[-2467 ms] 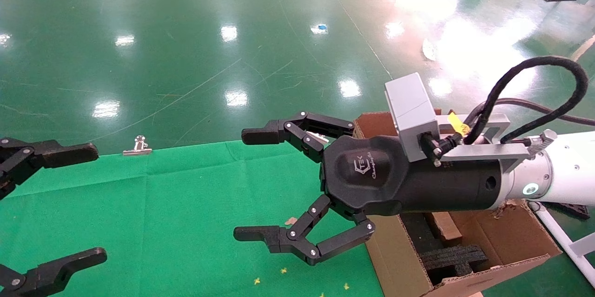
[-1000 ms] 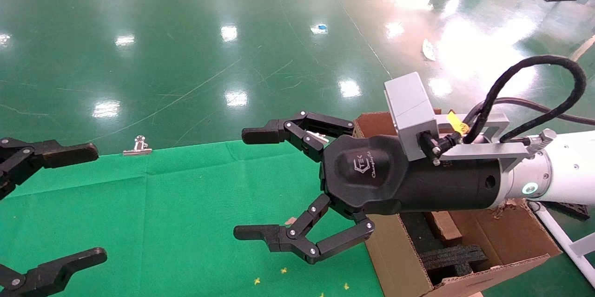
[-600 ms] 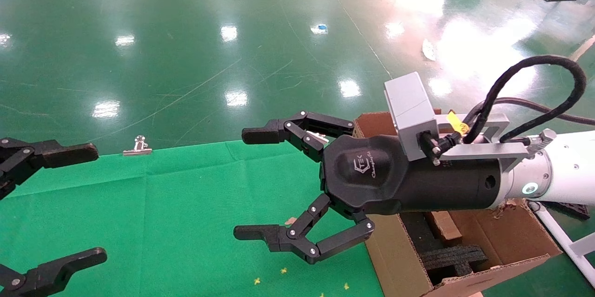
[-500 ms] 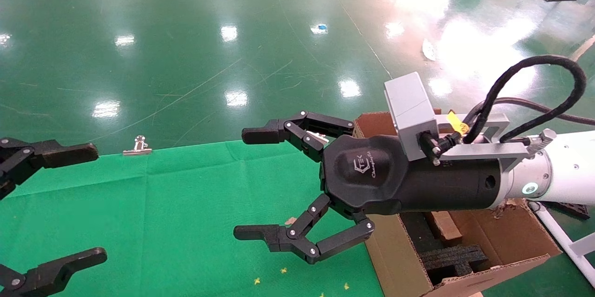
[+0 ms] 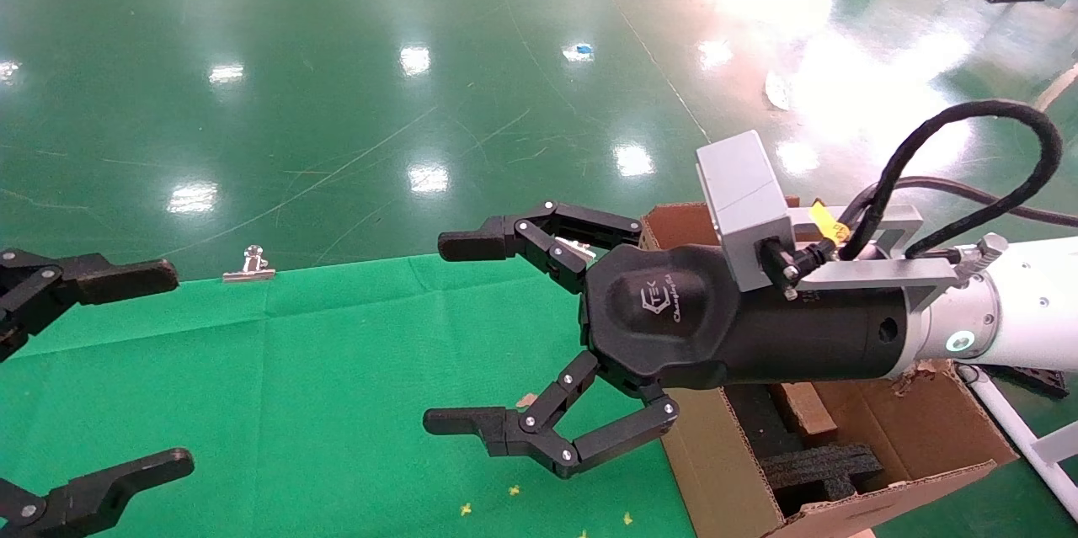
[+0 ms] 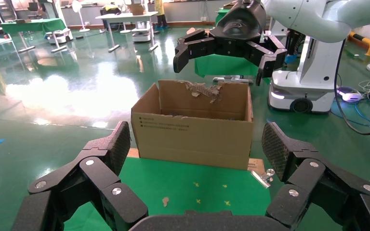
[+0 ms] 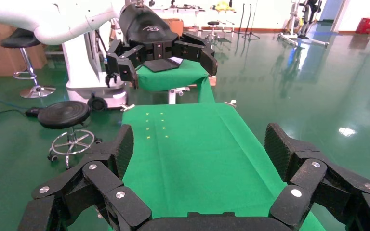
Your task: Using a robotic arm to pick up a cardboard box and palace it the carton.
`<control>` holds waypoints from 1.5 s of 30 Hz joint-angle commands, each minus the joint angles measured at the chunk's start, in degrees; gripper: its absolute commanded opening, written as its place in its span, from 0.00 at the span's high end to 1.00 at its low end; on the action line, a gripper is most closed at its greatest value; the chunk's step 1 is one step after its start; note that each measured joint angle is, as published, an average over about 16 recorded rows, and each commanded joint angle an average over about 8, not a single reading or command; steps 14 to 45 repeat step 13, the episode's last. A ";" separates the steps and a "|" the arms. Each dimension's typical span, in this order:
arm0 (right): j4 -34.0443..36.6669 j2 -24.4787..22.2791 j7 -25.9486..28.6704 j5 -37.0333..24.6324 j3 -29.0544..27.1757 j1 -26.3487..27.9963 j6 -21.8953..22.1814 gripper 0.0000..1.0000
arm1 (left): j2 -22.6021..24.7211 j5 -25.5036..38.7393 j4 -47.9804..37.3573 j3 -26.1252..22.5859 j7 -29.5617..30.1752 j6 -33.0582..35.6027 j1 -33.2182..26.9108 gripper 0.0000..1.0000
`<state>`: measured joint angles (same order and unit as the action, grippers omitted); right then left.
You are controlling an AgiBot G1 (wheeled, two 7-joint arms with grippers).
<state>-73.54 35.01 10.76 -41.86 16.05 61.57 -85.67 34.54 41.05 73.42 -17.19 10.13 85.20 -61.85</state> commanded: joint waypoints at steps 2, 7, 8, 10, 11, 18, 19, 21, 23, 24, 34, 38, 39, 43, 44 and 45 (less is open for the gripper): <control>0.00 0.00 0.00 0.00 0.00 0.00 0.00 0.00 | 0.00 0.00 0.00 0.00 0.00 0.00 0.00 0.00; 0.00 0.00 0.00 0.00 0.00 0.00 0.00 0.00 | 0.00 0.00 0.00 0.00 0.00 0.00 0.00 0.00; 0.00 0.00 0.00 0.00 0.00 0.00 0.00 0.00 | 0.00 0.00 0.00 0.00 0.00 0.00 0.00 0.00; 0.00 0.00 0.00 0.00 0.00 0.00 0.00 0.00 | 0.00 0.00 0.00 0.00 0.00 0.00 0.00 0.00; 0.00 0.00 0.00 0.00 0.00 0.00 0.00 0.00 | 0.00 0.00 0.00 0.00 0.00 0.00 0.00 0.00; 0.00 0.00 0.00 0.00 0.00 0.00 0.00 0.00 | 0.00 0.00 0.00 0.00 0.00 0.00 0.00 0.00; 0.00 0.00 0.00 0.00 0.00 0.00 0.00 0.00 | 0.00 0.00 0.00 0.00 0.00 0.00 0.00 0.00; 0.00 0.00 0.00 0.00 0.00 0.00 0.00 0.00 | 0.00 0.00 0.00 0.00 0.00 0.00 0.00 0.00; 0.00 0.00 0.00 0.00 0.00 0.00 0.00 0.00 | 0.00 0.00 0.00 0.00 0.00 0.00 0.00 0.00; 0.00 0.00 0.00 0.00 0.00 0.00 0.00 0.00 | 0.00 0.00 0.00 0.00 0.00 0.00 0.00 0.00; 0.00 0.00 0.00 0.00 0.00 0.00 0.00 0.00 | 0.00 0.00 0.00 0.00 0.00 0.00 0.00 0.00; 0.00 0.00 0.00 0.00 0.00 0.00 0.00 0.00 | 0.00 0.00 0.00 0.00 0.00 0.00 0.00 0.00; 0.00 0.00 0.00 0.00 0.00 0.00 0.00 0.00 | 0.00 0.00 0.00 0.00 0.00 0.00 0.00 0.00; 0.00 0.00 0.00 0.00 0.00 0.00 0.00 0.00 | 0.00 0.00 0.00 0.00 0.00 0.00 0.00 0.00; 0.00 0.00 0.00 0.00 0.00 0.00 0.00 0.00 | 0.00 0.00 0.00 0.00 0.00 0.00 0.00 0.00; 0.00 0.00 0.00 0.00 0.00 0.00 0.00 0.00 | 0.00 0.00 0.00 0.00 0.00 0.00 0.00 0.00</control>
